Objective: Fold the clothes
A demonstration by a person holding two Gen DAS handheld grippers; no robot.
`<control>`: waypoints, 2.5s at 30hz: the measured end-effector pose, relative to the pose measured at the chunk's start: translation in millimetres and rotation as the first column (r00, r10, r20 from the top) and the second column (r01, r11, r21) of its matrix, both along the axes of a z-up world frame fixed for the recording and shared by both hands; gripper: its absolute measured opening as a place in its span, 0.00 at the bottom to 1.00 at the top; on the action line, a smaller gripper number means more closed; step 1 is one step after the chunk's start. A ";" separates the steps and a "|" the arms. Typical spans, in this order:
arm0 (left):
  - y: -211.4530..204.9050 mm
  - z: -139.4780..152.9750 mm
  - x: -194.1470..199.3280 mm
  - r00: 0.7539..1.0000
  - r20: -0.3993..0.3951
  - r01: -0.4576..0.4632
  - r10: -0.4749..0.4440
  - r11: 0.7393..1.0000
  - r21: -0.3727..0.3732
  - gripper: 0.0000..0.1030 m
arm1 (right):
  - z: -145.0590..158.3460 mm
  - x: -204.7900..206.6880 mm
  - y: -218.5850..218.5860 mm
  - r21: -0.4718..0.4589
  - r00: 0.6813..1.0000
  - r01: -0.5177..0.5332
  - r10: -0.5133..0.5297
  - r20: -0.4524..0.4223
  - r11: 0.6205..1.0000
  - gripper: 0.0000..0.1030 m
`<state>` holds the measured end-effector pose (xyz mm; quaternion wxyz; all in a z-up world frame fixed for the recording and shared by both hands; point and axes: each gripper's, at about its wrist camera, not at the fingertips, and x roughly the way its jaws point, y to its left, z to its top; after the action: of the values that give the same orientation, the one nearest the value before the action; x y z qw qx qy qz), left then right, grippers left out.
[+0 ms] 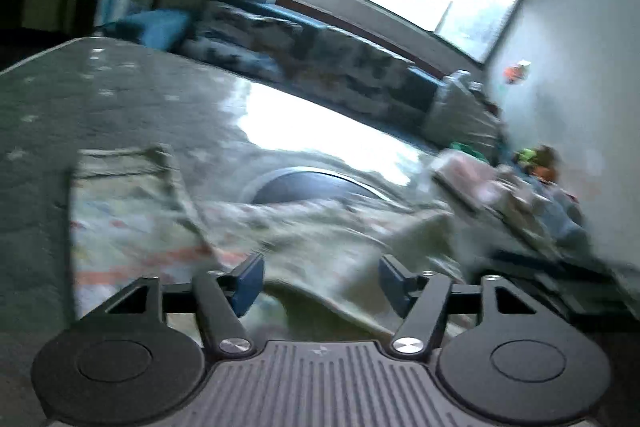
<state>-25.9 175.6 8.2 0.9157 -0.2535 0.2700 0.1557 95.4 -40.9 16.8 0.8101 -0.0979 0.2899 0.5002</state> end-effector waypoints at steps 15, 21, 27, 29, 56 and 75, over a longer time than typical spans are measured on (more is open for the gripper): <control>69.9 -32.8 23.1 0.996 -0.094 -0.035 -0.004 0.912 -0.408 0.64 | -14.6 -35.7 -5.1 0.064 0.995 -0.040 0.045 -0.088 0.997 0.92; 70.2 -36.2 25.4 0.993 -0.116 -0.052 -0.001 0.892 -0.450 0.45 | -23.9 -43.4 -3.4 0.071 0.992 -0.038 0.046 -0.121 0.997 0.96; 74.6 -41.8 19.7 0.994 -0.105 -0.083 0.035 0.861 -0.502 0.47 | -27.0 -49.7 -2.5 0.074 0.991 -0.040 0.049 -0.122 0.996 0.97; 74.8 -43.2 18.0 0.994 -0.098 -0.087 0.042 0.853 -0.514 0.48 | -28.1 -51.5 -1.6 0.072 0.992 -0.041 0.049 -0.116 0.997 0.97; 43.6 6.6 45.8 0.985 0.096 0.170 -0.141 0.847 -0.504 0.06 | -23.1 -49.2 74.3 -0.099 0.961 0.029 -0.001 0.277 0.995 0.42; -26.0 -3.1 24.0 0.944 0.068 0.329 -0.323 0.908 -0.258 0.55 | -6.5 16.6 -48.1 0.103 0.929 0.369 -0.370 -0.009 0.924 0.04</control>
<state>-1.9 149.6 5.0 0.8897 -0.3271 0.3160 -0.0400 112.0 -89.0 10.3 0.8952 -0.0023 0.2728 0.3525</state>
